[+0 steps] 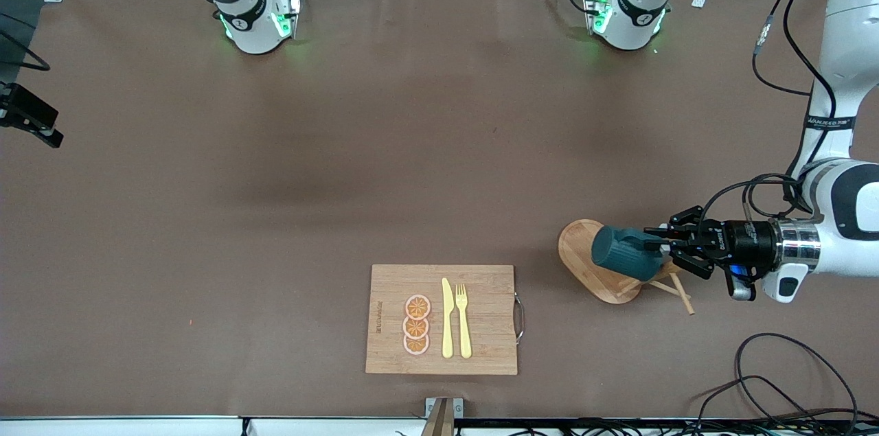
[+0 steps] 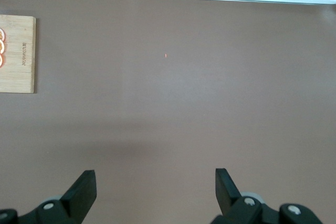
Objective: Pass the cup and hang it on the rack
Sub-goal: 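Slide the mug handle onto a rack peg with the left gripper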
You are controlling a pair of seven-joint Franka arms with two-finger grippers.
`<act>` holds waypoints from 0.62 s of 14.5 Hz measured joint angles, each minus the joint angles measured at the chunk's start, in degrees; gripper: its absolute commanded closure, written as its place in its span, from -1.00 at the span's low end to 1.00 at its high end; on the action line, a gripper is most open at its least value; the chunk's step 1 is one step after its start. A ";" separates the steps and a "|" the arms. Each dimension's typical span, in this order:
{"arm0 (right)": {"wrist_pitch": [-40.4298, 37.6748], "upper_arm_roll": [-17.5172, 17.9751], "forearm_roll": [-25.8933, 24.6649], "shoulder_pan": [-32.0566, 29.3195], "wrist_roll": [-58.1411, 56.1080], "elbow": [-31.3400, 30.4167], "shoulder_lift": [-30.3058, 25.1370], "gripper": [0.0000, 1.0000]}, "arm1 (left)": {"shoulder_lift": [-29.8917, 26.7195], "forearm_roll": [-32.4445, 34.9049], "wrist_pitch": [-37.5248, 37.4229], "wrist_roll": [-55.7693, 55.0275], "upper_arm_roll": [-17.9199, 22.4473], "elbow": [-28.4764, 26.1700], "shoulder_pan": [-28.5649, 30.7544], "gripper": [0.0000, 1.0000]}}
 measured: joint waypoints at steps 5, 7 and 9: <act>0.00 -0.10 0.00 -0.06 0.00 0.00 0.00 -1.00 | 0.00 0.00 0.00 0.00 0.03 0.00 0.47 0.85; 0.00 -0.12 0.00 -0.06 0.00 0.00 0.00 -1.00 | 0.00 0.00 0.00 0.00 0.03 0.00 0.69 0.84; 0.00 -0.12 0.00 -0.06 0.00 0.00 0.00 -1.00 | 0.01 0.00 0.00 0.00 0.04 0.00 0.93 0.75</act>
